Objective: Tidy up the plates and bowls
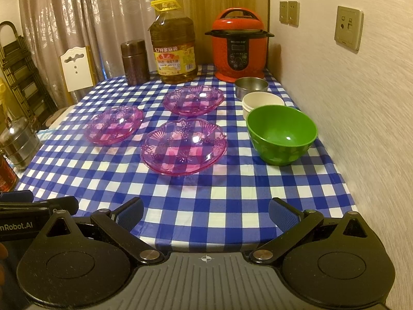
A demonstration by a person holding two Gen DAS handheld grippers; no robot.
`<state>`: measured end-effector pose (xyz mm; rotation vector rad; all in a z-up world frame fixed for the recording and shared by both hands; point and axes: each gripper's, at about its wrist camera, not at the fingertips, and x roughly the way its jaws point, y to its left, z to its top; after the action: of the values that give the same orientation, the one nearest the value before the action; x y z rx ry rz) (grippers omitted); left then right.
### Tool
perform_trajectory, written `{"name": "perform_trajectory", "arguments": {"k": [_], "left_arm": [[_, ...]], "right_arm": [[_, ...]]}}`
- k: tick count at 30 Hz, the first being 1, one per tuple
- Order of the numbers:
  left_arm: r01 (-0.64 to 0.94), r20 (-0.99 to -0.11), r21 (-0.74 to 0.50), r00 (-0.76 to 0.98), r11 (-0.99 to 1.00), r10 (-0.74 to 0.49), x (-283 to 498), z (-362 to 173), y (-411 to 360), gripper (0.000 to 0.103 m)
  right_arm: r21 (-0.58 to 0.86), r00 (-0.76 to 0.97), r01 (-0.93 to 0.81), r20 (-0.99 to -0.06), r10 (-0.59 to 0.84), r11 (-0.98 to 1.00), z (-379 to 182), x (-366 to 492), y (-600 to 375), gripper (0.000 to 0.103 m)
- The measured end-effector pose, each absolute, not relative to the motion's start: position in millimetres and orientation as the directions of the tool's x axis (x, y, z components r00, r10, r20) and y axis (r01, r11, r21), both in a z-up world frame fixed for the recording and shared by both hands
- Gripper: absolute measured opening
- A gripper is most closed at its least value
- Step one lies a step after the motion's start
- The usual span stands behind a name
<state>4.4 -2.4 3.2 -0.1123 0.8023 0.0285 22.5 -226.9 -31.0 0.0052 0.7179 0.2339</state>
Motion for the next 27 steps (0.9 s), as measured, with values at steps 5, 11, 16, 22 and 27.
{"name": "perform_trajectory", "arguments": {"k": [5,11,16,22,27], "left_arm": [[-0.067,-0.719,-0.090,0.695,0.994,-0.018,4.5,3.2,-2.4,0.094],[-0.067,-0.719,-0.092,0.695,0.993,-0.019,4.2,3.2,-3.0,0.094],[-0.068,-0.719,-0.093,0.694,0.993,-0.019,4.3,3.2,-3.0,0.094],[-0.073,-0.716,-0.104,0.698,0.992,-0.024,5.3,4.4,-2.4,0.094],[-0.081,-0.710,-0.132,0.703,0.988,-0.037,8.7,4.5,4.2,0.094]], "right_arm": [[0.086,0.728,-0.211,-0.651,0.215,0.974,-31.0,22.4,-227.1,0.103],[0.086,0.728,-0.210,-0.651,0.215,0.974,-31.0,22.9,-226.8,0.103],[0.087,0.728,-0.210,-0.651,0.215,0.974,-31.1,23.1,-227.2,0.103],[0.088,0.729,-0.208,-0.650,0.215,0.974,-31.5,23.0,-227.3,0.103],[0.104,0.732,-0.195,-0.646,0.215,0.975,-32.2,26.8,-231.4,0.103]]}}
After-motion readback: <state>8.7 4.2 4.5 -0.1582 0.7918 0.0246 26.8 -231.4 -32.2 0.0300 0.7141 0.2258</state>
